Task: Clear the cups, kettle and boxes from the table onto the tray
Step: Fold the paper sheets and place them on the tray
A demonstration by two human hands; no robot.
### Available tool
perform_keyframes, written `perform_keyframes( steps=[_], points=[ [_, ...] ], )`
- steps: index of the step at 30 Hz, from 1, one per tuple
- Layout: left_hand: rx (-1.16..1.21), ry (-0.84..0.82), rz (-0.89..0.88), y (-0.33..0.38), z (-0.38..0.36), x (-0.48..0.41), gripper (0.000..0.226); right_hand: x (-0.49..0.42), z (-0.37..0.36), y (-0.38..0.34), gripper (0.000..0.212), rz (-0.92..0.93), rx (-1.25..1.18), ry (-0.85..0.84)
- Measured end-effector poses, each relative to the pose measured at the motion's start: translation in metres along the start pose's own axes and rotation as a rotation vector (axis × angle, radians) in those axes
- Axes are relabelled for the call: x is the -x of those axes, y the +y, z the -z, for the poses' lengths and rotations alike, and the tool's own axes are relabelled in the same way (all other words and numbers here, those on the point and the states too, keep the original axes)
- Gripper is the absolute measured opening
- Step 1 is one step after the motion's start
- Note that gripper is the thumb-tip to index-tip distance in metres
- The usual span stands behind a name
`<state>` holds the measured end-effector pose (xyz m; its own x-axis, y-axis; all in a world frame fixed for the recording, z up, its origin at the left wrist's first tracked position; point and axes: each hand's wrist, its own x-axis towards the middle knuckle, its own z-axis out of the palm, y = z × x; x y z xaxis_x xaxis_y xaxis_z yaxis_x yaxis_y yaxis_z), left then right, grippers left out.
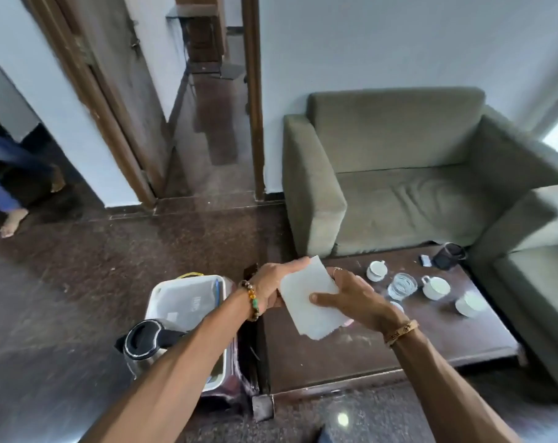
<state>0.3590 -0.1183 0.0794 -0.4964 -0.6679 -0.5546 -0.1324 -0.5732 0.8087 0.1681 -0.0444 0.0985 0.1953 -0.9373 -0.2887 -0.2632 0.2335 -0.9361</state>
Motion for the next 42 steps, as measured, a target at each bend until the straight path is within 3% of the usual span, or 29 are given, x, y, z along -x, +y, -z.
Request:
perform_keyframes(
  steps=[3,5,9,13,16,27,31,35,38,42],
  points=[
    [-0.213,-0.043,-0.017,0.001,-0.038,-0.002,0.053,0.033,0.025,0.005,0.038,-0.051,0.086,0.004],
    [-0.219,-0.074,-0.058,-0.005,-0.068,-0.007,0.043,0.055,0.037,0.017,0.048,-0.051,0.006,0.092],
    [-0.082,0.001,-0.182,-0.016,-0.135,-0.025,0.023,0.093,0.052,0.057,0.066,-0.083,-0.517,0.544],
    [-0.039,0.041,-0.248,-0.036,-0.213,-0.052,0.007,0.131,0.079,0.096,0.047,-0.072,-0.945,0.564],
    [-0.214,0.069,-0.287,-0.055,-0.271,-0.07,0.014,0.158,0.112,0.124,0.033,-0.055,-0.859,0.722],
    [-0.519,0.087,-0.305,-0.061,-0.402,-0.112,0.029,0.234,0.235,0.186,0.014,-0.1,-0.546,0.93],
    [-0.65,0.059,-0.325,-0.061,-0.419,-0.131,0.018,0.242,0.26,0.195,0.005,-0.16,-0.371,1.019],
    [-0.654,0.085,-0.369,-0.07,-0.439,-0.155,0.021,0.228,0.273,0.201,0.013,-0.251,-0.139,1.097],
    [-0.679,0.156,-0.399,-0.077,-0.452,-0.182,0.031,0.208,0.283,0.205,0.019,-0.322,-0.101,1.092],
    [-0.738,0.144,-0.366,-0.081,-0.462,-0.224,0.028,0.181,0.307,0.212,0.03,-0.434,-0.079,1.103]
  ],
)
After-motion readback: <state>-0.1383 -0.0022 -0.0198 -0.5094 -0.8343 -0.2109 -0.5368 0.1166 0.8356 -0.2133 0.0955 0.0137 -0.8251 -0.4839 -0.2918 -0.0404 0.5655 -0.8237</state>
